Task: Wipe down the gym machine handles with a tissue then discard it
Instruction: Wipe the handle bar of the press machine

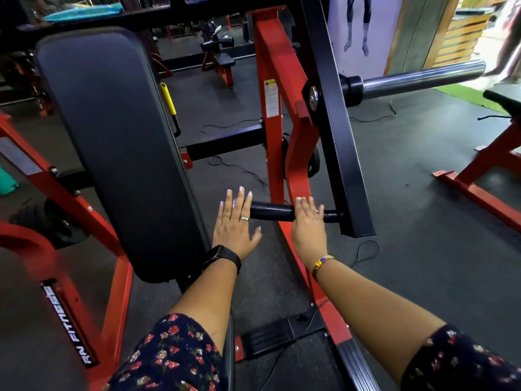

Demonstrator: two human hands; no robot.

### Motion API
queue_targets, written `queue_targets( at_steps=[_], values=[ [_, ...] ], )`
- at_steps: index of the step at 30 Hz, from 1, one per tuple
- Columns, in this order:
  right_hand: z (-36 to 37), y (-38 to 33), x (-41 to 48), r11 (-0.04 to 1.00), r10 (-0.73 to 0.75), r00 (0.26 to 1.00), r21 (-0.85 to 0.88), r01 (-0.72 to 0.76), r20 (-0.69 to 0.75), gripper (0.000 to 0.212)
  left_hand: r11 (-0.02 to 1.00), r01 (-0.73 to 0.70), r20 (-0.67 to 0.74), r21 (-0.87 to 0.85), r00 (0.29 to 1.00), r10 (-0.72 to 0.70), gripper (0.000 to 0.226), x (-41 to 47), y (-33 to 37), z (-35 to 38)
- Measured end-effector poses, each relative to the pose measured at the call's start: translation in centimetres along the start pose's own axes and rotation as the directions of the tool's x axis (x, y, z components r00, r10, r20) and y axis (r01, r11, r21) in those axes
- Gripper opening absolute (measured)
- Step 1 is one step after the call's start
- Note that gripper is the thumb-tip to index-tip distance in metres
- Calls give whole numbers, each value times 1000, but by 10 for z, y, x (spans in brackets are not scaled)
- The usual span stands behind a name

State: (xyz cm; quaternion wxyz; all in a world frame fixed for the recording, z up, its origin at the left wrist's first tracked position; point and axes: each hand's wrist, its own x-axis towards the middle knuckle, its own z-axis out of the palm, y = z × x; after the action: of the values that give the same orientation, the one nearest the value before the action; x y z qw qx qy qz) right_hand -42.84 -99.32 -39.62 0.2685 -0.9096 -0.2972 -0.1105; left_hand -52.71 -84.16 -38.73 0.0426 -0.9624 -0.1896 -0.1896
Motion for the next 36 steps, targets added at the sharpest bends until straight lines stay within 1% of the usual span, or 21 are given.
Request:
queue_targets(
  at_steps=[1,4,6,7,9,11,13,15,16,17,20,22,24,26,28,30,32,34,36],
  values=[
    [1,-7,3,999,-42,999,12,42,20,56,1000,9,5,-8,1000,-9,89,0,1,1],
    [7,-17,-4,967,-253,967,30,252,20,58,999,33,20,-24,999,-32,95,0,2,-1],
    [11,-7,-15,956,-294,956,-20,293,-10,59,999,45,34,-18,998,-45,94,0,2,-3],
    [13,3,-22,959,-281,959,-47,279,-37,62,999,51,48,-17,998,-50,93,0,3,-4],
    [10,22,-31,977,-211,974,-54,207,-87,66,998,65,62,-13,996,-64,90,0,4,-6],
    [6,31,-31,991,-128,988,-55,123,-89,73,997,76,81,-21,994,-74,89,0,4,-8],
    [4,26,-20,995,-74,995,-69,70,-61,70,997,72,91,-39,993,-68,91,0,3,-9],
    [4,13,-6,999,-42,997,-36,40,-60,58,996,71,101,-63,993,-64,94,0,3,-10],
    [3,5,-1,999,-46,998,-15,45,-48,52,994,73,110,-81,992,-64,95,1,3,-11],
    [3,-3,1,997,-79,996,-6,78,-45,50,992,77,119,-100,991,-65,97,1,3,-12],
    [8,-13,-10,965,-261,965,3,261,0,54,989,80,138,-124,988,-63,99,2,4,-15],
    [8,-1,-19,950,-311,950,-35,310,-18,58,989,82,150,-127,987,-62,97,2,4,-17],
    [7,19,-25,967,-254,965,-46,251,-71,62,988,82,151,-133,987,-62,95,1,4,-18],
    [4,30,-24,992,-120,988,-46,116,-97,66,990,76,157,-122,986,-56,93,1,4,-20],
    [1,26,-16,999,-21,998,-26,19,-65,63,992,69,163,-109,985,-51,92,2,5,-21],
    [-3,9,-6,1000,4,999,20,-3,-34,56,991,73,161,-109,985,-55,92,2,6,-23],
    [-5,-12,4,996,-33,999,78,32,12,58,992,72,158,-103,986,-55,93,1,6,-24],
    [-5,-32,3,976,-158,986,158,147,59,59,992,64,162,-109,986,-46,94,1,6,-25],
    [-2,-38,-6,943,-274,959,216,252,77,57,992,58,162,-110,986,-39,95,1,5,-26]
  ],
)
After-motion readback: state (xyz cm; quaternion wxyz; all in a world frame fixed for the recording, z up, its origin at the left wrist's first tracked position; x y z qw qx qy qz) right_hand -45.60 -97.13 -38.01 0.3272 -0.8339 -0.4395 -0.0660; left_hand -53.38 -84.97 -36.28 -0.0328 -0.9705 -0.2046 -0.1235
